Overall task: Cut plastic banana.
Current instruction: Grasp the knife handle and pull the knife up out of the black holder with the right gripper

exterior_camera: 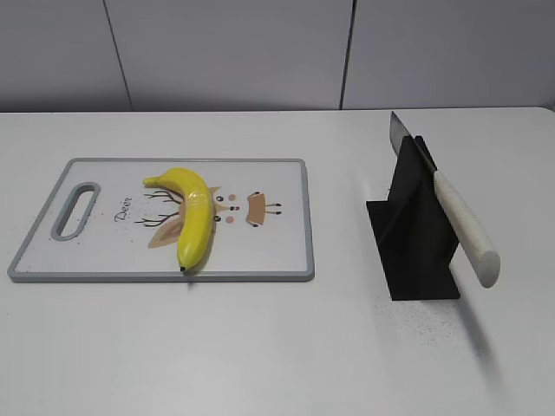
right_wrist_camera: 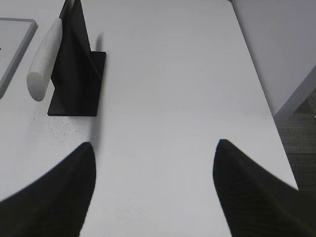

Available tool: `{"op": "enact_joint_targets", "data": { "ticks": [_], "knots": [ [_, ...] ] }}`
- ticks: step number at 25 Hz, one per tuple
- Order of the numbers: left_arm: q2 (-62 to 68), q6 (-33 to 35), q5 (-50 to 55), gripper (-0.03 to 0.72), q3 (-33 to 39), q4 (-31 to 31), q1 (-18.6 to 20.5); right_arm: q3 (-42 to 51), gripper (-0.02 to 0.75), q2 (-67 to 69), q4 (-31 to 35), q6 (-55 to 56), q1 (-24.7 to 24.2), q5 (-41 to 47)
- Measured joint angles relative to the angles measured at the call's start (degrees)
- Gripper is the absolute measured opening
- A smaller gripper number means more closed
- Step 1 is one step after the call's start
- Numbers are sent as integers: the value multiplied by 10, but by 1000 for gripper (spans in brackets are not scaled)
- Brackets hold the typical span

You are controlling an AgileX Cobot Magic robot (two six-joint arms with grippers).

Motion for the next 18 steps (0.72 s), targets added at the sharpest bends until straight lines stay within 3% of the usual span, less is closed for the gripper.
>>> {"op": "enact_joint_targets", "data": {
  "ticks": [18],
  "knots": [
    [0, 0, 0, 574, 0, -1, 0, 0, 560, 0, 0, 0, 0, 0]
  ]
}}
